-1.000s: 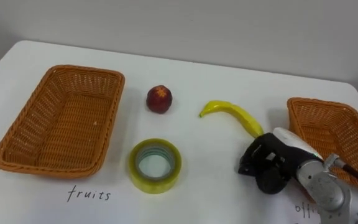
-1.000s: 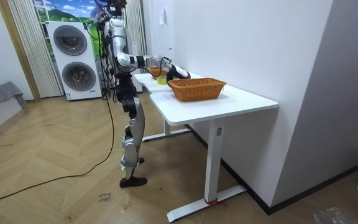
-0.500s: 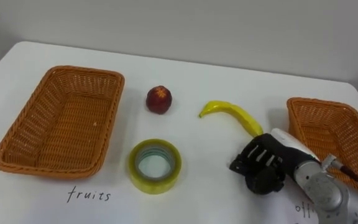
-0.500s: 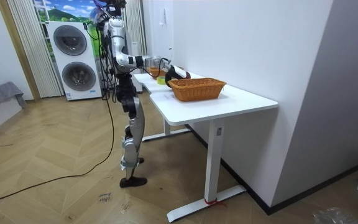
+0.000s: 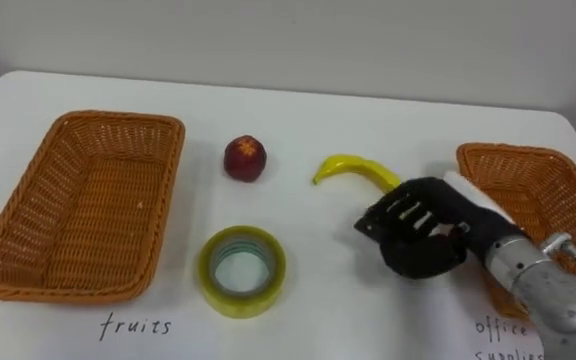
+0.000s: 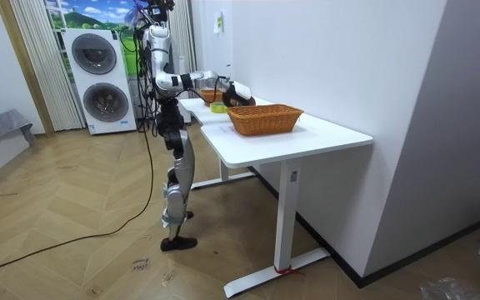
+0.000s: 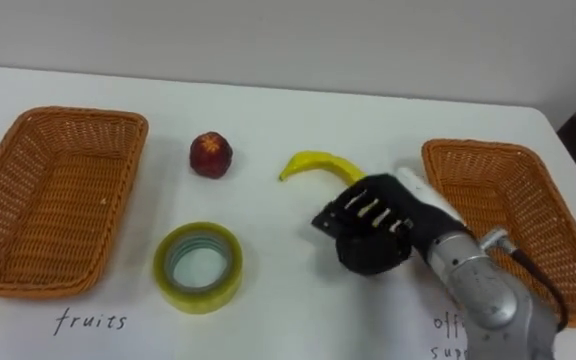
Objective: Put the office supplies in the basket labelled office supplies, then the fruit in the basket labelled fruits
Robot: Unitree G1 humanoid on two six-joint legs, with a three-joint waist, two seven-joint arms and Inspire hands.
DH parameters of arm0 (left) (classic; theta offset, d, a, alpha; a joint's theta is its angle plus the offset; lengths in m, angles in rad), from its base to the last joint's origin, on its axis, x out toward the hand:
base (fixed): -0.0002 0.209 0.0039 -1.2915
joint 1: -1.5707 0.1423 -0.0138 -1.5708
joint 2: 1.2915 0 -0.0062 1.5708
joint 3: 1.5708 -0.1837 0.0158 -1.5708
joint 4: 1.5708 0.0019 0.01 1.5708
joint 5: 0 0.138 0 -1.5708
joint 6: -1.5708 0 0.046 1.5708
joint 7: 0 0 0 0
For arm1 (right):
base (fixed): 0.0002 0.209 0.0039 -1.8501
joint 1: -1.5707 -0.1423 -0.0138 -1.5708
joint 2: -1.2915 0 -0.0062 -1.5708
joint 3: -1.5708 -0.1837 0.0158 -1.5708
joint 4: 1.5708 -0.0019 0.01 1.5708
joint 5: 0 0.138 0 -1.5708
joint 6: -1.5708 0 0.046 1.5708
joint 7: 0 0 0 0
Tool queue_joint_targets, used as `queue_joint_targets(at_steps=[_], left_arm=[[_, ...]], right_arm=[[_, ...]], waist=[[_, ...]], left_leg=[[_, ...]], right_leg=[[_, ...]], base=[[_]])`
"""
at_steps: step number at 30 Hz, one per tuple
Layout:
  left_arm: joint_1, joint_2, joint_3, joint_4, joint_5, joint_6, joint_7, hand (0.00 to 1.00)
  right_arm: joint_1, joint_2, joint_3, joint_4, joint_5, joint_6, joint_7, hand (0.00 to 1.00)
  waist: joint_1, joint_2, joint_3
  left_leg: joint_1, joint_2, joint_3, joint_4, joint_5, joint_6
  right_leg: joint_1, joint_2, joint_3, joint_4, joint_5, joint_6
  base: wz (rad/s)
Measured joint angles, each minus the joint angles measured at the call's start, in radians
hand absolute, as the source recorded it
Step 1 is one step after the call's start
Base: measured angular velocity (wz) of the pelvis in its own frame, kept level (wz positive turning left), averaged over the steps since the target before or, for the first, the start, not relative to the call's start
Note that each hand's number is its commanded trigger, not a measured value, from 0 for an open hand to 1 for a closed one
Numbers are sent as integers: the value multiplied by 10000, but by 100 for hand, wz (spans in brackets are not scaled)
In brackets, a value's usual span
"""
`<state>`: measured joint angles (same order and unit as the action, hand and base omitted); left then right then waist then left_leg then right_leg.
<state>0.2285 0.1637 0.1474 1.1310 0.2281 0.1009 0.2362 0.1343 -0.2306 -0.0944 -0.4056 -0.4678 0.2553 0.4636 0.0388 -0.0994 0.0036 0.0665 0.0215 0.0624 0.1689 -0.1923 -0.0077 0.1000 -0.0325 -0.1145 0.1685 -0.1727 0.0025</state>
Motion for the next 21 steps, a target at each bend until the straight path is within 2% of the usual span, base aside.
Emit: queue_joint_targets(at_steps=[3,5,7,12,14,17,21], left_arm=[[191,-172,21,10,10,-8,-3,0],[181,-260,55,172,7,-195,-30,0],[206,-305,54,176,5,-209,-34,0],[297,-323,76,161,-6,-210,-10,0],[394,-325,298,147,-1,-250,14,0],[513,-326,594,98,12,-272,32,0],[472,-313,806,76,23,-270,27,0]], right_arm=[[-257,1,-323,-410,693,-365,-532,100],[-467,9,-593,-461,1081,-604,-872,100],[-569,6,-800,-475,1330,-774,-1251,100],[-665,2,-1051,-473,2295,-913,-2737,100],[-665,2,-1292,-474,2636,-1027,-3392,100],[-667,1,-1572,-442,2608,-1299,-4308,100],[-669,-80,-1769,-262,2345,-1352,-5426,100]], waist=[[-85,28,27],[-115,12,25],[-118,0,21],[-205,1,14],[-252,-22,-11],[-354,-63,-52],[-377,-51,-48]], left_leg=[[21,3,76,11,-9,13],[22,3,79,12,-10,15],[2,2,81,28,-15,12],[-39,-1,85,29,-13,7],[-37,-8,121,33,-12,9],[-21,-5,155,8,-12,10],[3,-3,160,-9,-12,10]], right_leg=[[-5,-4,22,1,-2,4],[-2,-4,25,-2,-9,15],[5,-4,12,-13,-27,43],[7,-4,25,-97,-34,46],[15,-8,41,-165,-34,47],[1,-7,47,-155,-32,48],[-13,-5,36,-146,-32,49]], base=[[-7],[0],[0],[0],[0],[0],[0]])
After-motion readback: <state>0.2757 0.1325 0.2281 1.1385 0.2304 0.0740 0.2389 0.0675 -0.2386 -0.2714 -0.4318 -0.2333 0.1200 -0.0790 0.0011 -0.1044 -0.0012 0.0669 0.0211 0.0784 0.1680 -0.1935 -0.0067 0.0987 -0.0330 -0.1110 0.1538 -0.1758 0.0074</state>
